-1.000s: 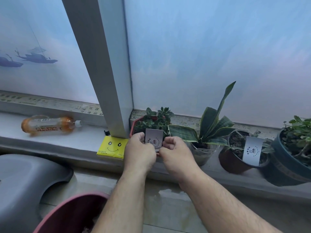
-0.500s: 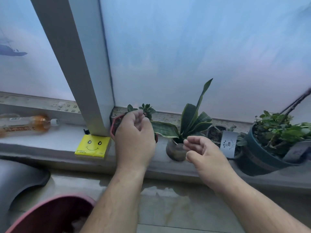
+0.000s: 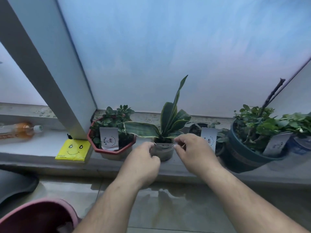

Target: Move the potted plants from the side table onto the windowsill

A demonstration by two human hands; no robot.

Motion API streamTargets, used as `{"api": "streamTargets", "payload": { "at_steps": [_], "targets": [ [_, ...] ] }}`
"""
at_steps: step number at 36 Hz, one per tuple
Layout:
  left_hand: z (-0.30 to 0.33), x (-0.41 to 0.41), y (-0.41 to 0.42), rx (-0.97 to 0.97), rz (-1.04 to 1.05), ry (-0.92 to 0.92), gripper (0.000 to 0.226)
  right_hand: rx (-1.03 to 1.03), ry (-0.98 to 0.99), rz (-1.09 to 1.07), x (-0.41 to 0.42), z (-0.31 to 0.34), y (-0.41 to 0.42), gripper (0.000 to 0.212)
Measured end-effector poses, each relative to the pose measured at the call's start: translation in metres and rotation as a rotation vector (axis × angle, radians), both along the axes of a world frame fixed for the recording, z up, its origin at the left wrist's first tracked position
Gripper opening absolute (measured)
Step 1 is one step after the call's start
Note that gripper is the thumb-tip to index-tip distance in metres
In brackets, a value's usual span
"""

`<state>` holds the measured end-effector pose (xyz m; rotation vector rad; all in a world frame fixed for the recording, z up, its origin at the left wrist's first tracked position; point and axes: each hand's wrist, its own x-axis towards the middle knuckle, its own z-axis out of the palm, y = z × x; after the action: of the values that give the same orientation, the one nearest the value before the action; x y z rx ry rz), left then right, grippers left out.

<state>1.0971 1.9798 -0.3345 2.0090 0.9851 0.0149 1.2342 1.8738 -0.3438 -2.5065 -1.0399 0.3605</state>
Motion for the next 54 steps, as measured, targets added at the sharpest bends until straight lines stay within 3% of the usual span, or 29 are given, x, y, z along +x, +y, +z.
{"api": "streamTargets", "payload": {
  "at_steps": [8,18,32,54],
  "targets": [
    [-0.004,0.009,-0.009,0.062,-0.019,0.069,0.058,-0.077,-0.048,0.098,0.012,-0.015,0.010,0.029],
    [-0.013,0.014,-0.005,0.157,-0.045,0.109,0.052,-0.062,-0.099,0.116,0.014,-0.025,0.014,0.029],
    [-0.012,0.012,0.000,0.191,-0.025,0.084,0.060,-0.037,-0.212,0.128,0.011,-0.019,0.010,0.030],
    [-0.010,0.009,0.002,0.180,-0.028,0.070,0.058,-0.050,-0.113,0.077,0.011,-0.029,0.010,0.031]
  ]
}}
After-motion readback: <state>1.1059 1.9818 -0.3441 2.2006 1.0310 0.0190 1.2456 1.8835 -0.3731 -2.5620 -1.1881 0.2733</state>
